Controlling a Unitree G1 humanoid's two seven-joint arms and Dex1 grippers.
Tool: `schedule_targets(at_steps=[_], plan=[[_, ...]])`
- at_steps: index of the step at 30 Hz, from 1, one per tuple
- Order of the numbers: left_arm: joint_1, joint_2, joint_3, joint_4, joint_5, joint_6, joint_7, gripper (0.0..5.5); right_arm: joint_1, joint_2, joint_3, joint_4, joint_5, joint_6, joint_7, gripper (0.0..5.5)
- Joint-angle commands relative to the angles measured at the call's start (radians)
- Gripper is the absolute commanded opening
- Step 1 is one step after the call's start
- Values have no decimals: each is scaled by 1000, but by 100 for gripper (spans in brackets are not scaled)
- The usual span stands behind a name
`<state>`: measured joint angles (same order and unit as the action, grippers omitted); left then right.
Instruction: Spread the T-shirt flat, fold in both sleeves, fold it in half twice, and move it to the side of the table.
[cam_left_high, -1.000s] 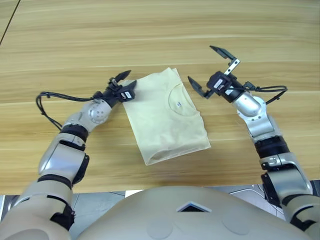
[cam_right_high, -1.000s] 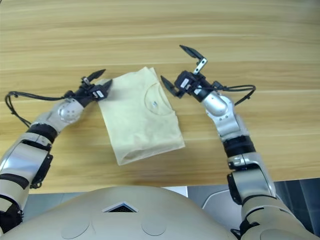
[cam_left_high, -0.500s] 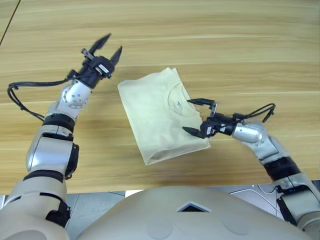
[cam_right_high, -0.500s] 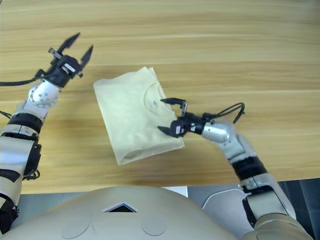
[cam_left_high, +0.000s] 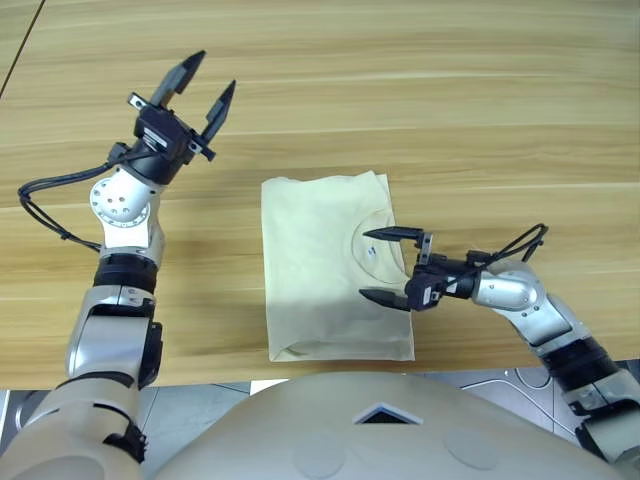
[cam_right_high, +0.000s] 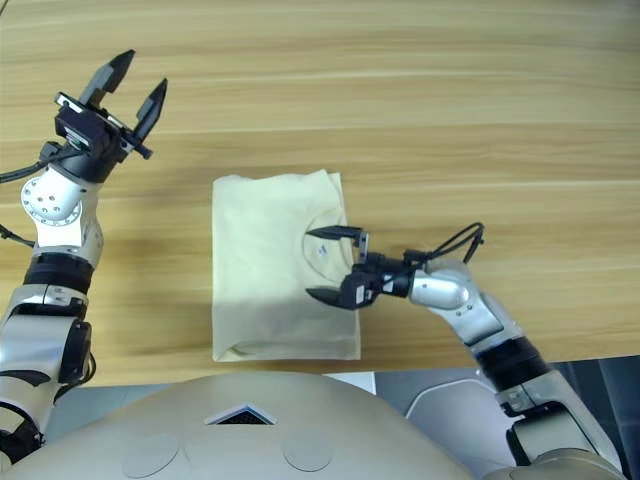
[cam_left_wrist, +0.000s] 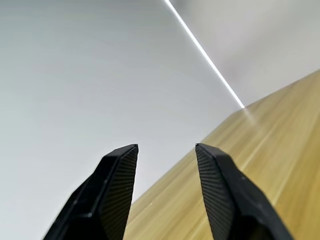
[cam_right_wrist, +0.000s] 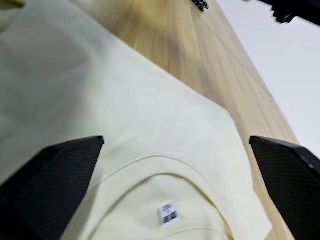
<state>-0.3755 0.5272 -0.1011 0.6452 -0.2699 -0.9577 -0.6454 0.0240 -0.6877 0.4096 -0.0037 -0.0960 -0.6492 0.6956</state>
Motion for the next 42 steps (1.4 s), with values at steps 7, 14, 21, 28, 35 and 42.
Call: schedule_targets(at_steps=[7,14,21,28,35,42], plan=[[335,151,-146,-365,65,75,-232,213,5,-37,-112,-27,20,25,7,538],[664,428,-68,-612,218,134,-296,213,360,-397,-353,-158,25,-144,112,538],[820,469,-96,-780,314,210,-299,213,495,-440,-327,-225,-60,-149,165,538],[793,442,-167,-750,428,206,-279,314,359,-323,-197,-185,-158,-91,154,540],[797,455,-178,-758,449,199,-260,408,313,-286,-152,-173,-187,-83,135,540],[820,475,-182,-773,455,190,-251,447,346,-340,-120,-193,-165,-110,156,540]])
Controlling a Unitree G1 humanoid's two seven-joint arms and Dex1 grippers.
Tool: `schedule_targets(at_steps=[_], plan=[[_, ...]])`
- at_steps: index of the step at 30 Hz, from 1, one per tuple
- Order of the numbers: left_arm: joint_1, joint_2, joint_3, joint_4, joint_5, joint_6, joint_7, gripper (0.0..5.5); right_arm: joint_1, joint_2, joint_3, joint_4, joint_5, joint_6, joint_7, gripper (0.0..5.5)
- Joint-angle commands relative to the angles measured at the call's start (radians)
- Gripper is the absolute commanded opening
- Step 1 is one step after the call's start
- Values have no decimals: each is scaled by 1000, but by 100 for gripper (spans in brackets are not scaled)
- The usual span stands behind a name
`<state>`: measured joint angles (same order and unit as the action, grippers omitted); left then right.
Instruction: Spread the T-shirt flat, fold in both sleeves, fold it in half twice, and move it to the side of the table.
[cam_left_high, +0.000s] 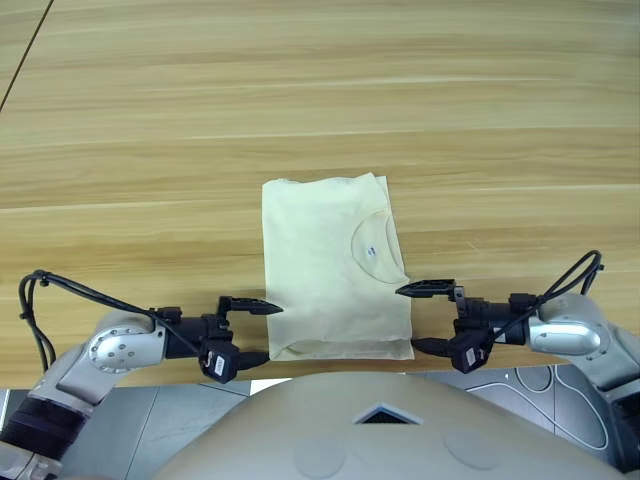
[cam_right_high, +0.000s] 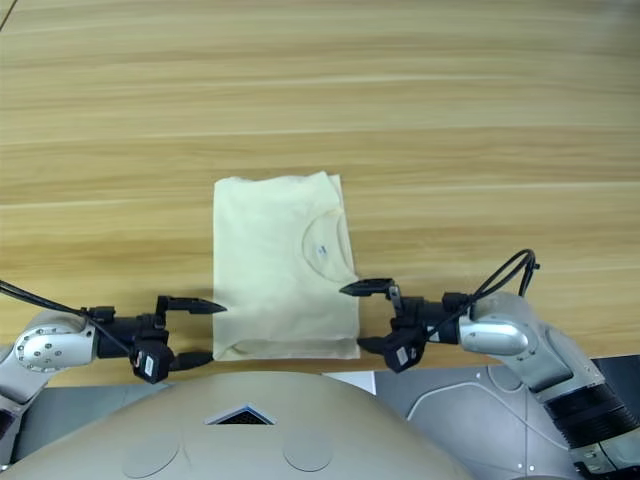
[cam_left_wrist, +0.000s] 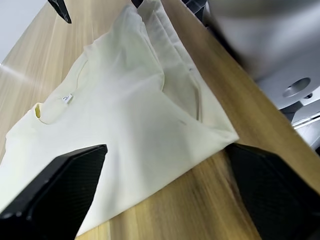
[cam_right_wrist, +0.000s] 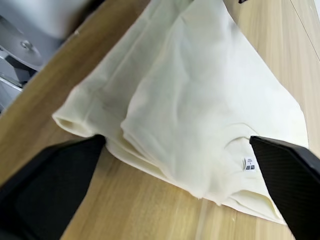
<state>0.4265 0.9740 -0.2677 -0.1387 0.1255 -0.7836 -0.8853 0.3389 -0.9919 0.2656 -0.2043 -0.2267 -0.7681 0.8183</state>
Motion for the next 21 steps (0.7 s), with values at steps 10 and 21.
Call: schedule_targets(at_steps=[10,21], plan=[[11,25,-24,26,73,-3,5,447,71,-86,16,4,-14,1,22,540],[-4,26,-39,14,69,2,13,267,41,-56,51,10,-26,24,28,395]])
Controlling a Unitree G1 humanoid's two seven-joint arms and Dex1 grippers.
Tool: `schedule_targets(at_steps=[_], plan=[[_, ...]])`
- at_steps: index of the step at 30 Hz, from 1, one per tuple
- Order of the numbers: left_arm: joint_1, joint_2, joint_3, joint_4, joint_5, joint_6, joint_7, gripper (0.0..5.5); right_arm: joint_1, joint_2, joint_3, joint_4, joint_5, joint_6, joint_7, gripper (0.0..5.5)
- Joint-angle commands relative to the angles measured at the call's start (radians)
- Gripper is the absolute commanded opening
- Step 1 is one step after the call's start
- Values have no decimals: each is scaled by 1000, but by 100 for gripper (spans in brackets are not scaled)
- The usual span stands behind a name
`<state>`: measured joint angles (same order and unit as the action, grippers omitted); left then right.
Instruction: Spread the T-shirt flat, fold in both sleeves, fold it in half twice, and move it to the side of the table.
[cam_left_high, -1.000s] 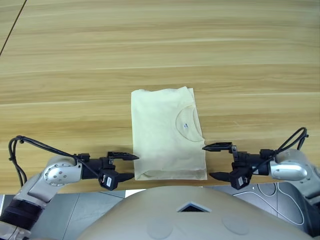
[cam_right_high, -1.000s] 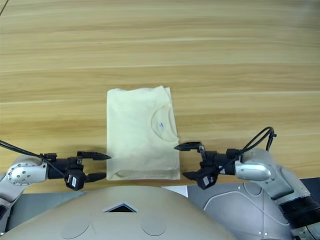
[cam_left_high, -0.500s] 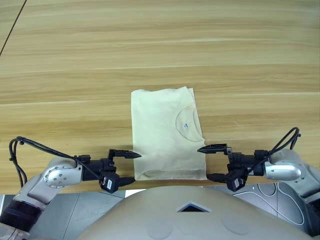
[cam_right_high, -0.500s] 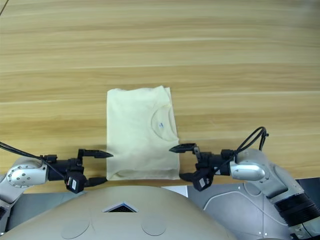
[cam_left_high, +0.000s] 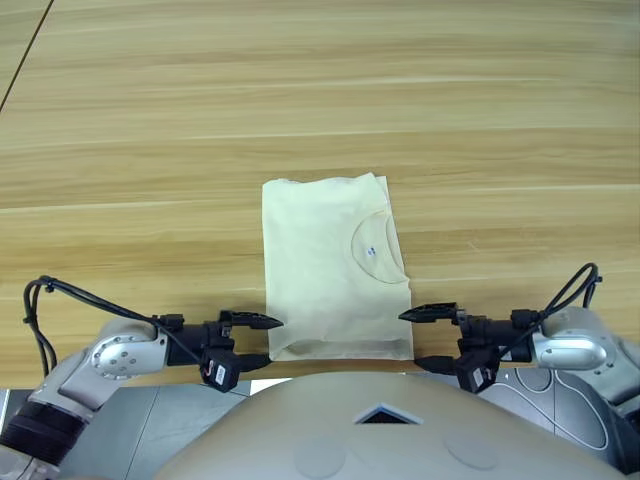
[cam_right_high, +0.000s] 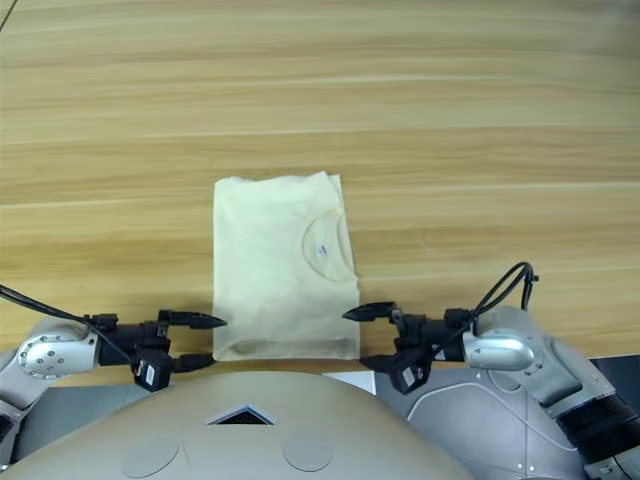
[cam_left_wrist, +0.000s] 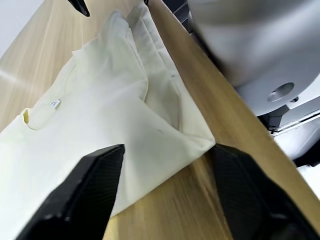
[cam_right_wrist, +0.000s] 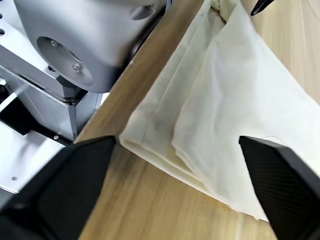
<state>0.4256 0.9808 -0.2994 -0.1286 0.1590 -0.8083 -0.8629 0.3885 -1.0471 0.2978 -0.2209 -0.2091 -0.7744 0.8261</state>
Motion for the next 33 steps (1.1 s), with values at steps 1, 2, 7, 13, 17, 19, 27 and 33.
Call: schedule_targets(at_steps=[1,2,7,13,17,19,27,33], plan=[[-4,21,-6,-5,31,33,-11,246,-12,2,22,27,-45,30,20,371],[-7,25,-5,-10,25,37,-14,239,-13,7,27,24,-47,33,19,364],[-5,35,-4,-28,13,47,-18,156,-23,27,54,19,-51,40,17,270],[6,41,-3,-45,-11,38,-18,74,-26,32,64,19,-57,47,11,169],[5,41,-8,-40,-18,26,-18,74,-28,35,62,21,-60,51,6,94],[4,40,-9,-36,-22,17,-18,74,-30,38,61,22,-61,53,4,57],[2,24,-3,-19,-2,-6,7,74,-25,32,54,11,-40,43,4,3],[-5,17,-2,-5,10,-18,26,74,1,6,42,-34,18,13,6,3]])
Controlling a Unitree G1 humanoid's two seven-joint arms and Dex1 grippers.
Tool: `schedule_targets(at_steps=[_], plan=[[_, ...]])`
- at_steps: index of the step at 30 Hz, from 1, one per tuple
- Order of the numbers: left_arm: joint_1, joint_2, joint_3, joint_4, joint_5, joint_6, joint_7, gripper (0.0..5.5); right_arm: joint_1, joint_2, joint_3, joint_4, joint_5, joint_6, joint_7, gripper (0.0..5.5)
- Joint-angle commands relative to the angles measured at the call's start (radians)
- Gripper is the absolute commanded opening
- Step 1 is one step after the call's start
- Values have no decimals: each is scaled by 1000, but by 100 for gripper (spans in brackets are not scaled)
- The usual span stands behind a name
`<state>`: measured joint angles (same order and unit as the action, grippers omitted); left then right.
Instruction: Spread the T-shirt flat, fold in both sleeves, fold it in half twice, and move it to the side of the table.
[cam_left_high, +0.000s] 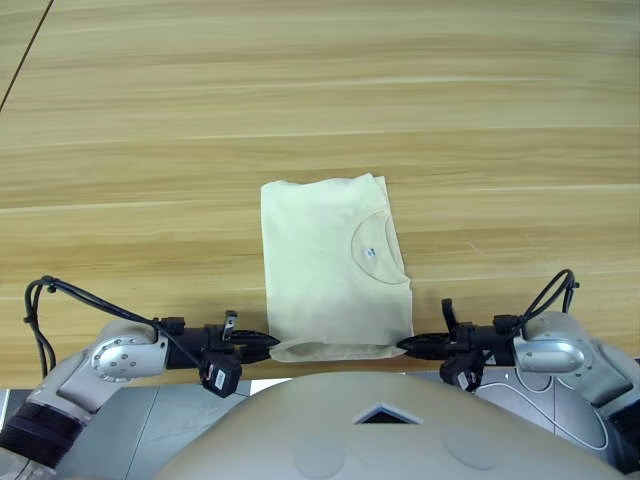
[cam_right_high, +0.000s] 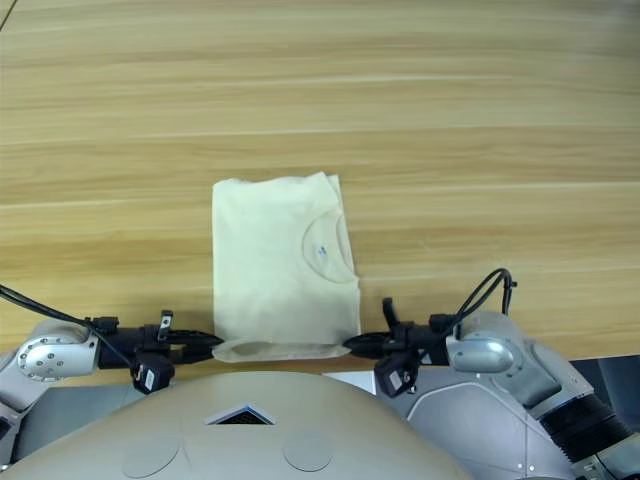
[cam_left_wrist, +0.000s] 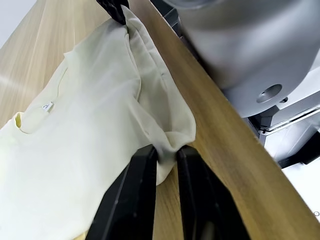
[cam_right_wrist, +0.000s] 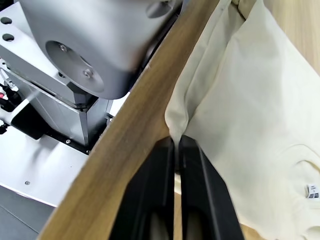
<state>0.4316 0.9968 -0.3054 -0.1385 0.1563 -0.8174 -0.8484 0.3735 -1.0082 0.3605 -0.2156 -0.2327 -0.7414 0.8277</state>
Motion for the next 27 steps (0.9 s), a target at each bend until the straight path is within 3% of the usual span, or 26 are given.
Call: schedule_targets(at_steps=[1,9,21,27], plan=[[-8,5,4,5,8,-15,13,74,23,-42,-26,-48,55,-27,4,3],[54,51,39,4,-27,-67,35,74,116,-110,-125,-91,148,-112,-31,3],[147,156,31,-89,-384,-232,22,74,169,-118,-182,-80,181,-163,-45,3],[63,71,14,20,-242,-112,10,74,145,-99,-161,-64,170,-160,-38,3]])
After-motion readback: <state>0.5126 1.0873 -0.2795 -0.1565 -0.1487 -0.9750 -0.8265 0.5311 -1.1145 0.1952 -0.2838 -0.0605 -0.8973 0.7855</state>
